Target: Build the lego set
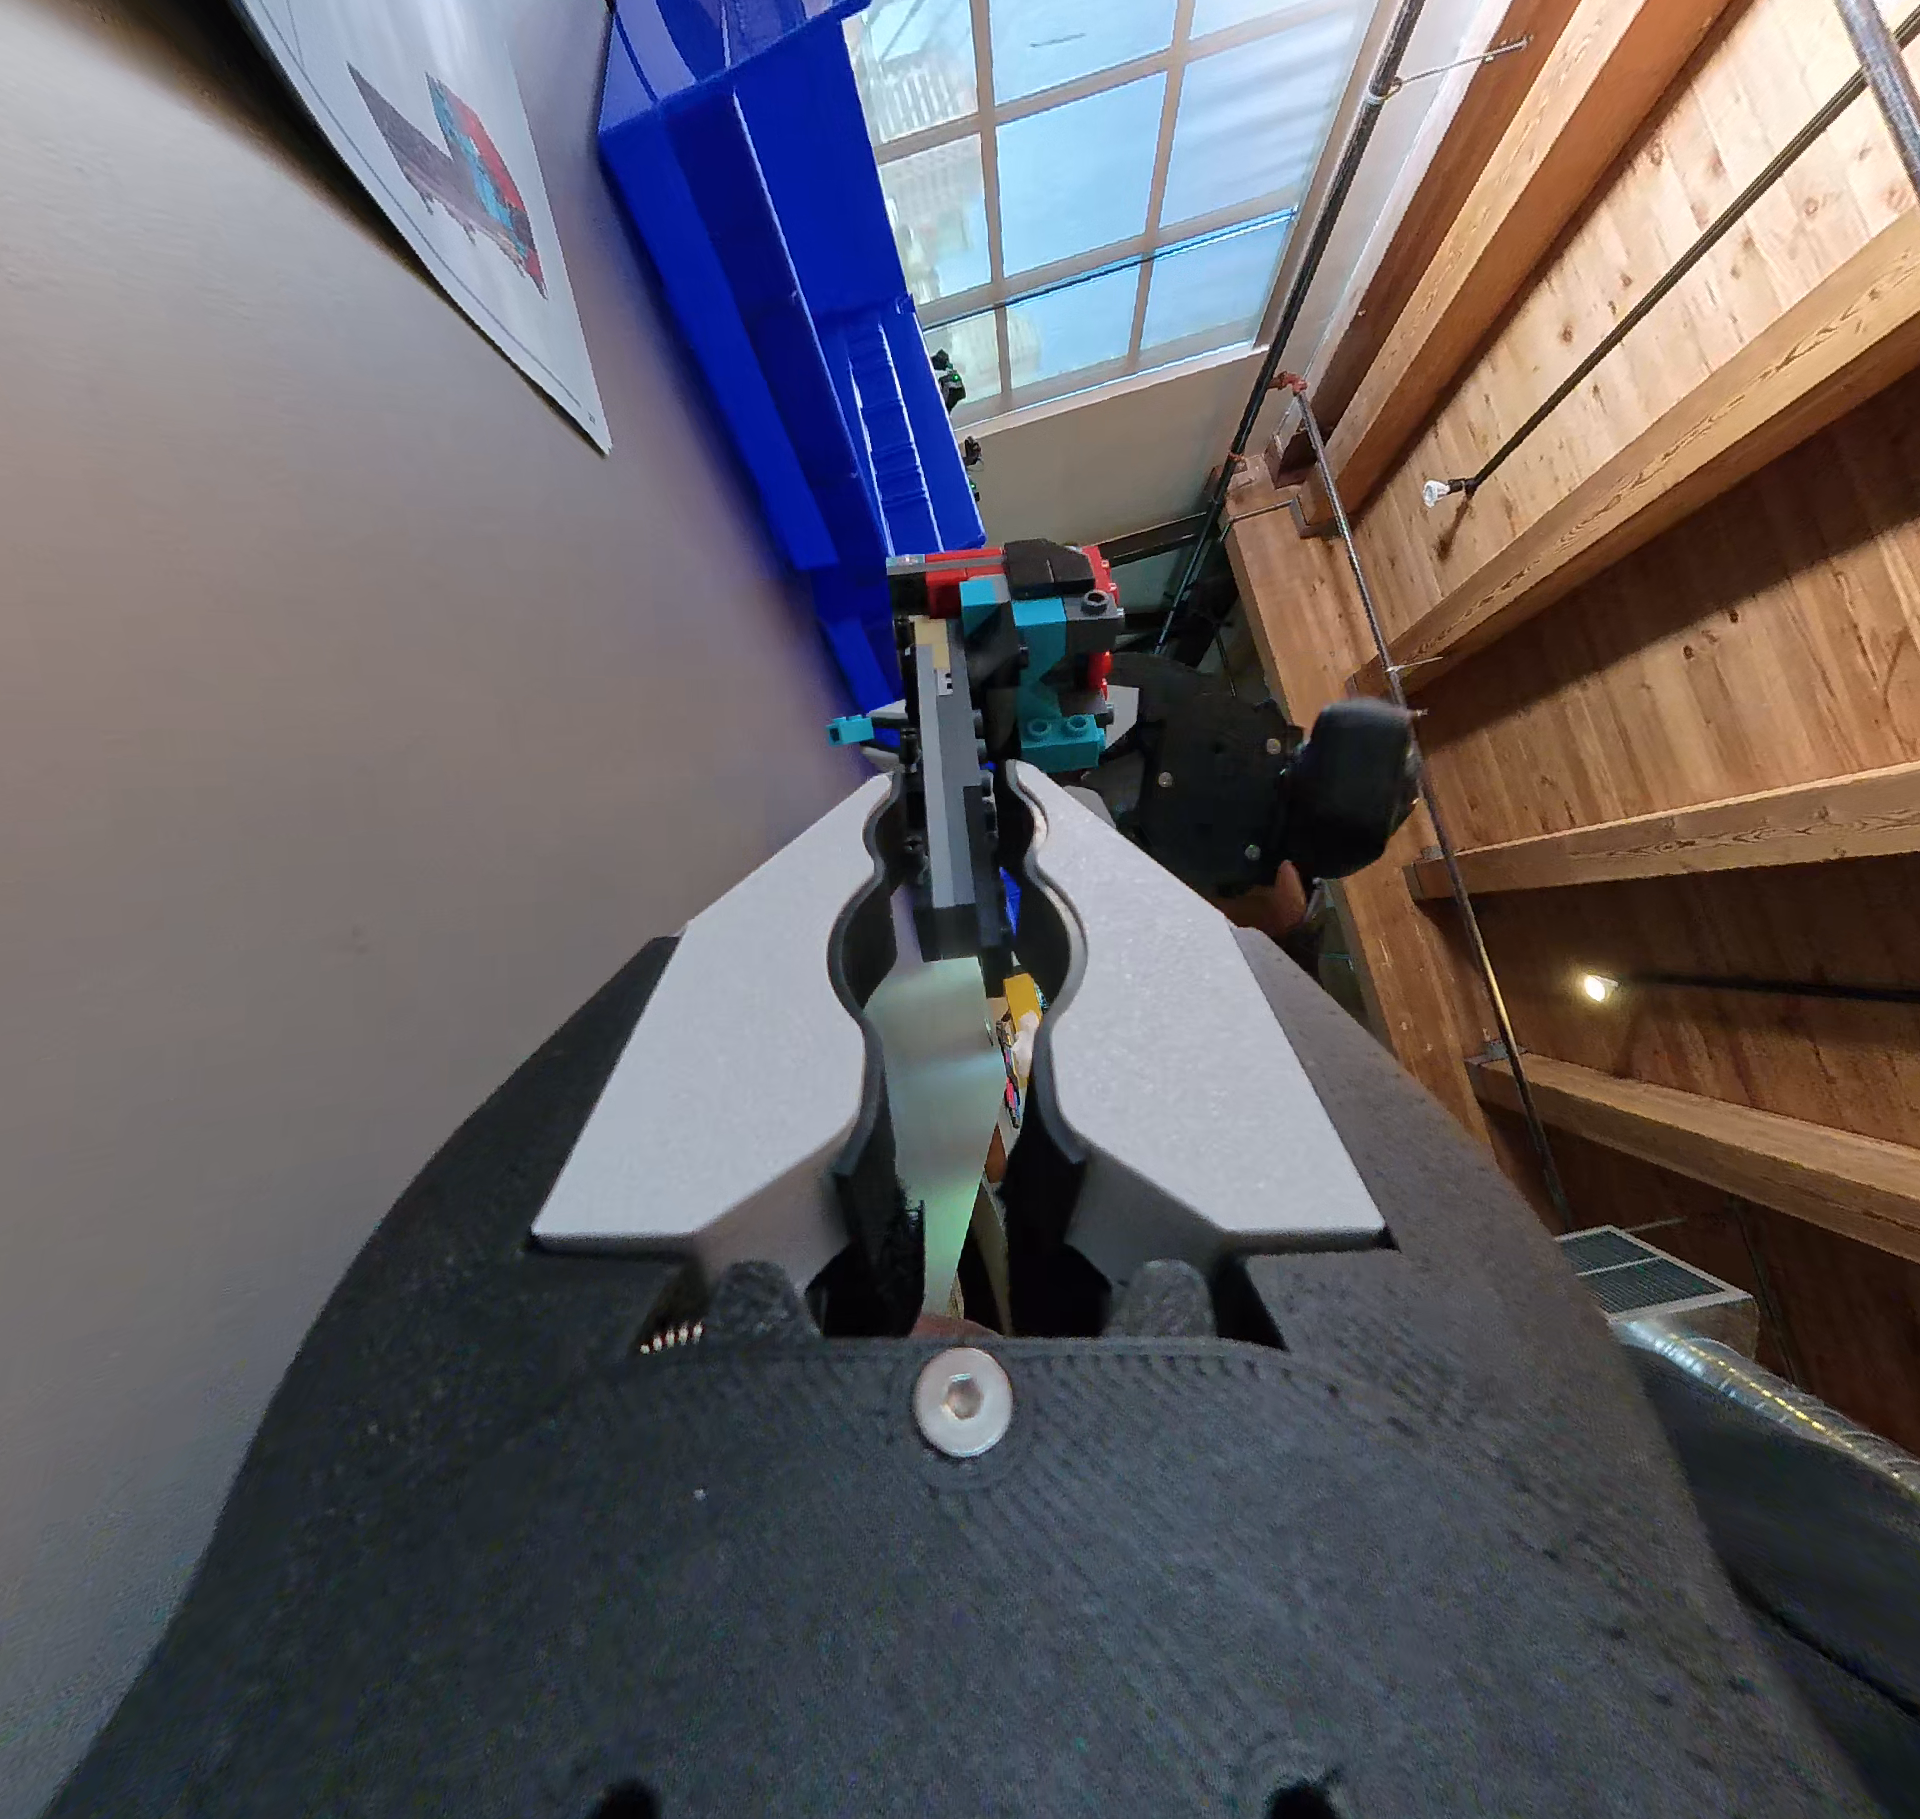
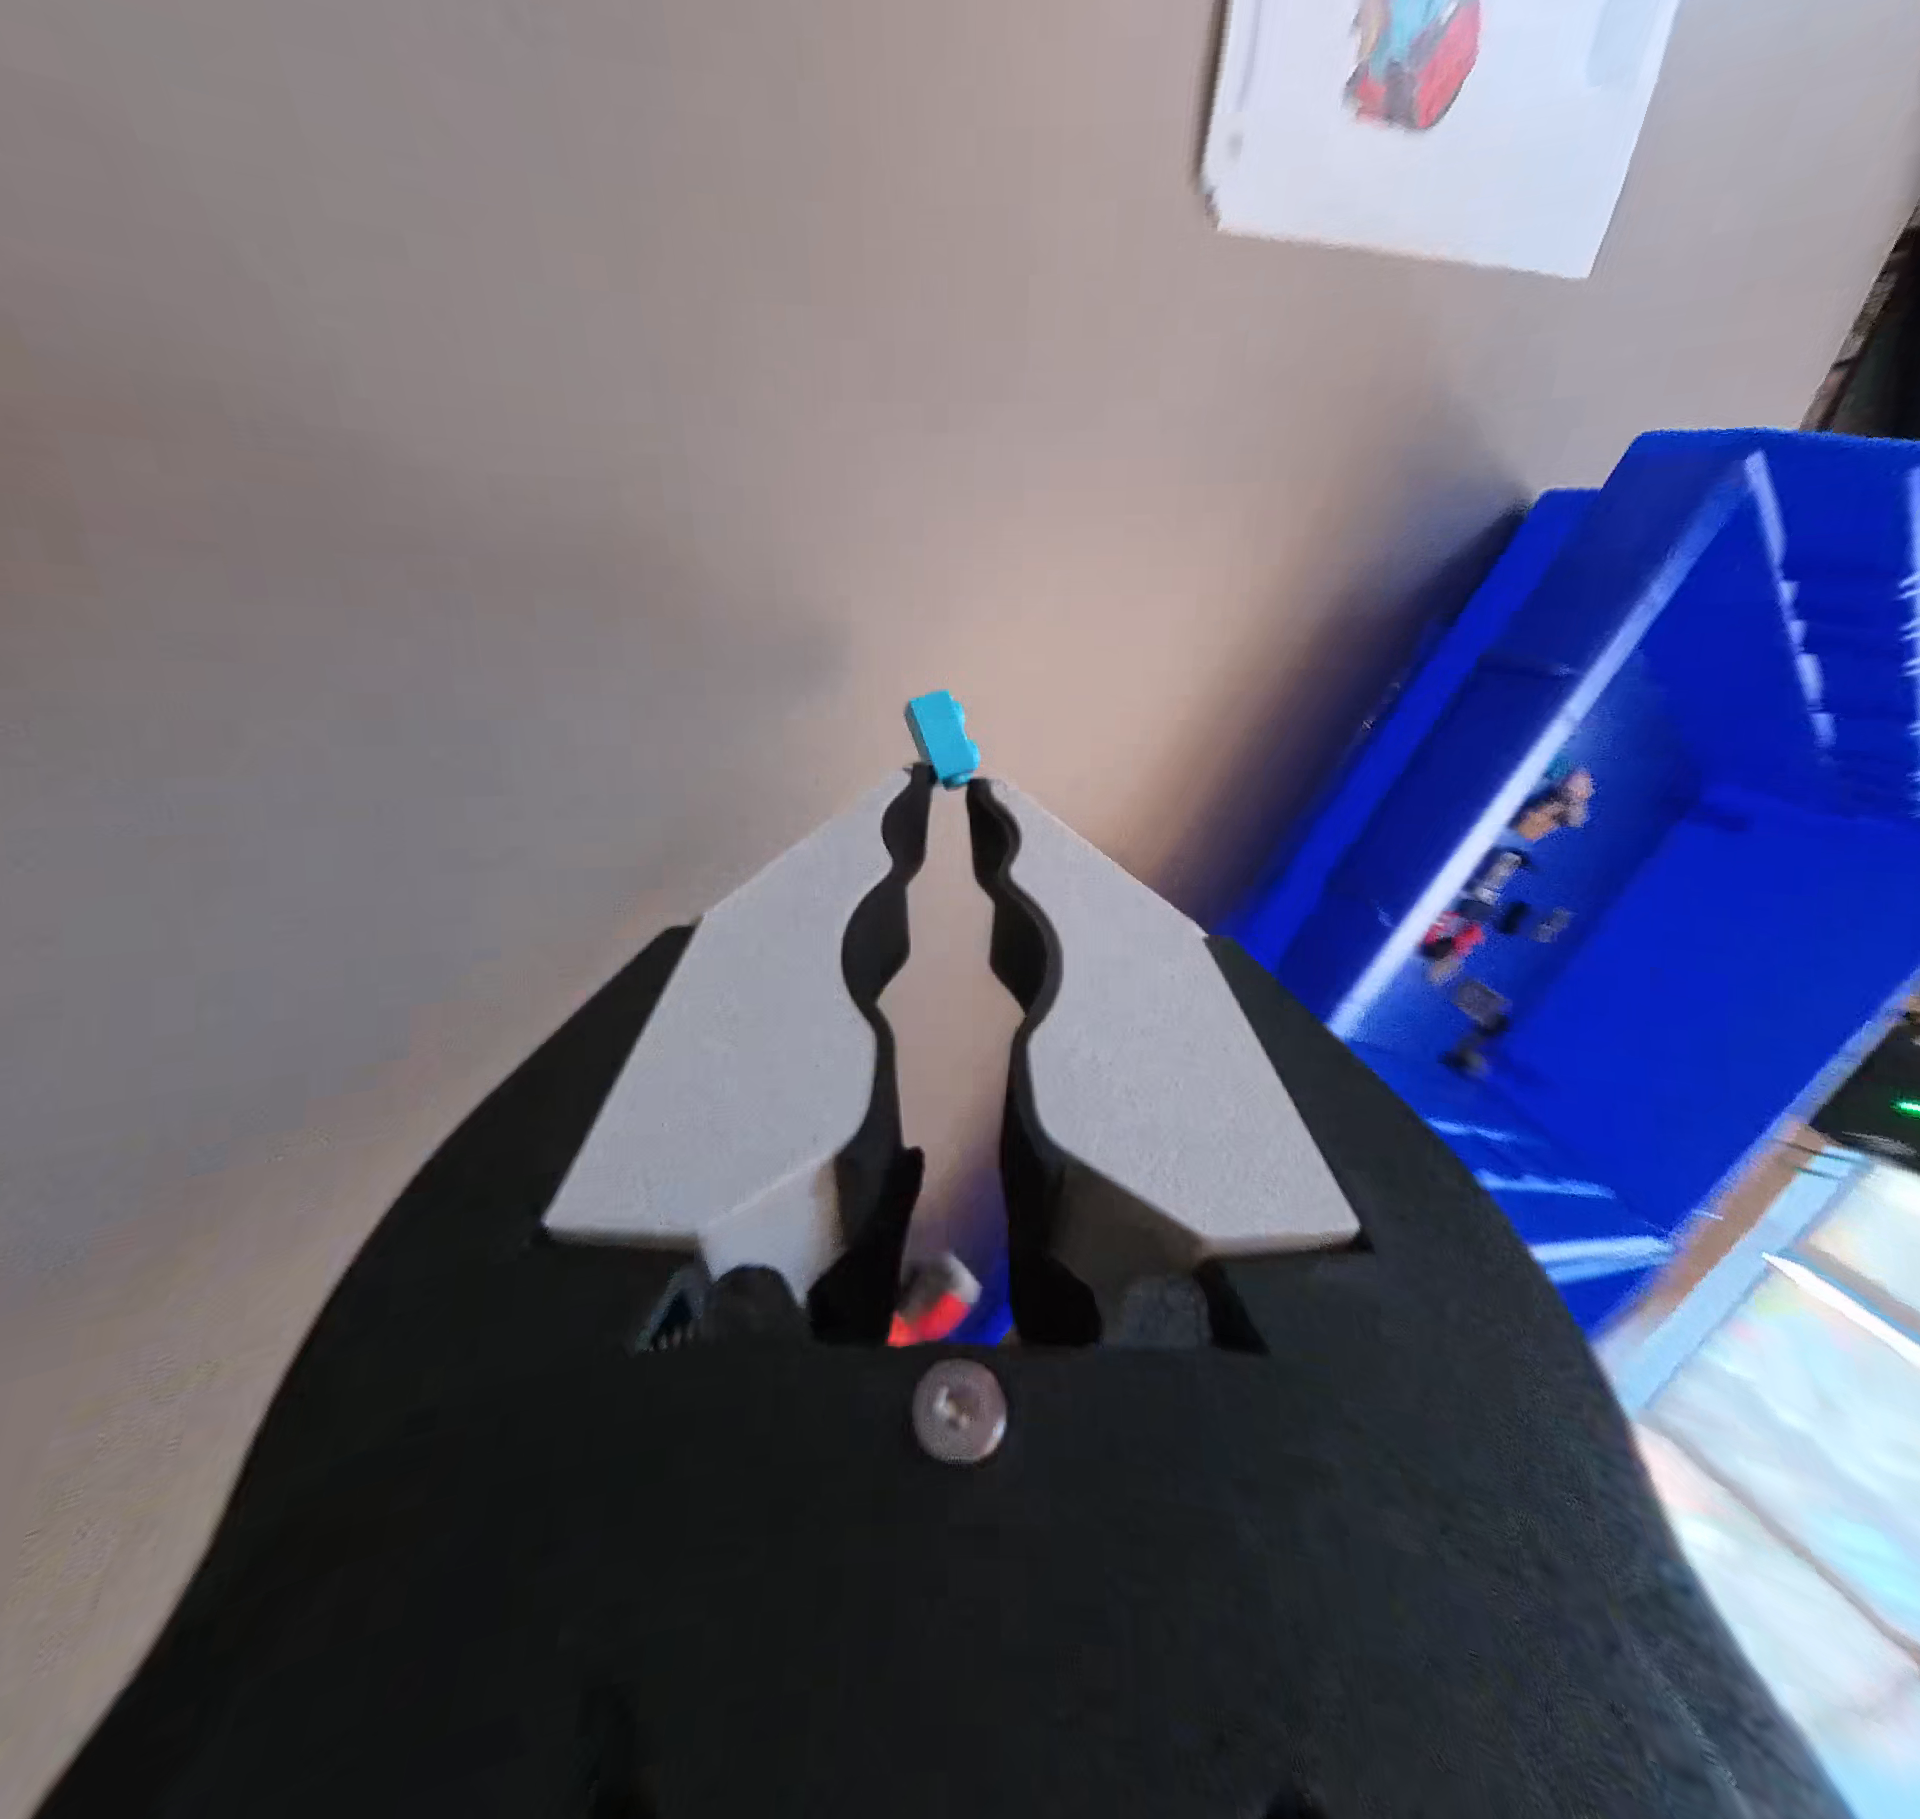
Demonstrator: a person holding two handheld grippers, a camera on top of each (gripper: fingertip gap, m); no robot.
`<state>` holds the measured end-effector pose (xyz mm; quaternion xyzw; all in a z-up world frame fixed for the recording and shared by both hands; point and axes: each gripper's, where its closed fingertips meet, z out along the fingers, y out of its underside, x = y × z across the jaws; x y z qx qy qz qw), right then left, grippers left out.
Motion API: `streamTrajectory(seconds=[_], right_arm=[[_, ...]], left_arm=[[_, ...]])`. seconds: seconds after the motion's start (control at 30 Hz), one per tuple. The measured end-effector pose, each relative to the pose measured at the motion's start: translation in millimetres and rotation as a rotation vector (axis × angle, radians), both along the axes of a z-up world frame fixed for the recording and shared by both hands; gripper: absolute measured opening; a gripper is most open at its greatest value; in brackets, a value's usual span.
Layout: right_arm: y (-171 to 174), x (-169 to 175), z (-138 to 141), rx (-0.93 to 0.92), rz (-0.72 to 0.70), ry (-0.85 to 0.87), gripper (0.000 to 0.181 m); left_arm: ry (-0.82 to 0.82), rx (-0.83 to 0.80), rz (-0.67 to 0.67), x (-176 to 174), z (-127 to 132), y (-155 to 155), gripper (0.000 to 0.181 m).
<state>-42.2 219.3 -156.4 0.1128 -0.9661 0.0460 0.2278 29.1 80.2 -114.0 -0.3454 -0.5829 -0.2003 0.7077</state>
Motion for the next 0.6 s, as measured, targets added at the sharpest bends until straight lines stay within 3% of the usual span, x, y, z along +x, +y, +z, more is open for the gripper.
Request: streamTrajectory(seconds=[0.13, 0.23, 0.37, 0.6], right_arm=[[31, -7, -5, 0.302, 0.125, 0.071, 0.008], [51, -7, -11, 0.446, 0.121, 0.024, 0.008], [61, -2, -19, 0.506, 0.015, -0.089, 0.008], [64, 1, -24, 0.552, -0.069, -0.141, 0.007]], left_arm=[[0.002, -0.001, 0.002, 0, 0, 0, 0.016], [0.004, -0.004, -0.001, 1, 0, 0, 0.016], [0.004, 0.001, -0.004, 1, 1, 0, 0.016], [0.005, 0.005, -0.003, 1, 1, -1, 0.016]])
